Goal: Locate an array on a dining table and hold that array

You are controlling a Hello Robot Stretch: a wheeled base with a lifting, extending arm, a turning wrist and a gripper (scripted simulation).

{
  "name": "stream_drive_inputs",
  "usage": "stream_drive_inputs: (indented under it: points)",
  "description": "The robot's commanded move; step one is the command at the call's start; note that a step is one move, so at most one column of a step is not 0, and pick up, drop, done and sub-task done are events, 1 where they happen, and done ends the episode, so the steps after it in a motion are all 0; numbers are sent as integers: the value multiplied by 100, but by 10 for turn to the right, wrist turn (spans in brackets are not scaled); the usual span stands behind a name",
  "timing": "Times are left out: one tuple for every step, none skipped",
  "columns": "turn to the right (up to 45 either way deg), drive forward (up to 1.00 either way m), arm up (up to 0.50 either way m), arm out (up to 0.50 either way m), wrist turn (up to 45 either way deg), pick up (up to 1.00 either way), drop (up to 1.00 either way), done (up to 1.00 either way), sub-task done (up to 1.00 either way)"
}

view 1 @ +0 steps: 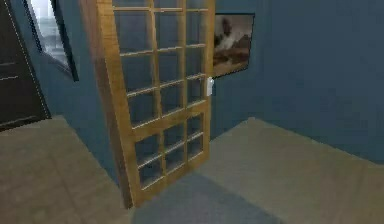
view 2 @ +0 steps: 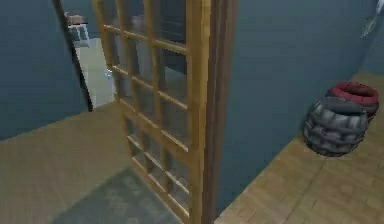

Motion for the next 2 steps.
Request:
stream_drive_inputs:
  points:
    - [450,0,0,0,0,0,0,0,0]
    - [0,100,0,0,0,0,0,0,0]
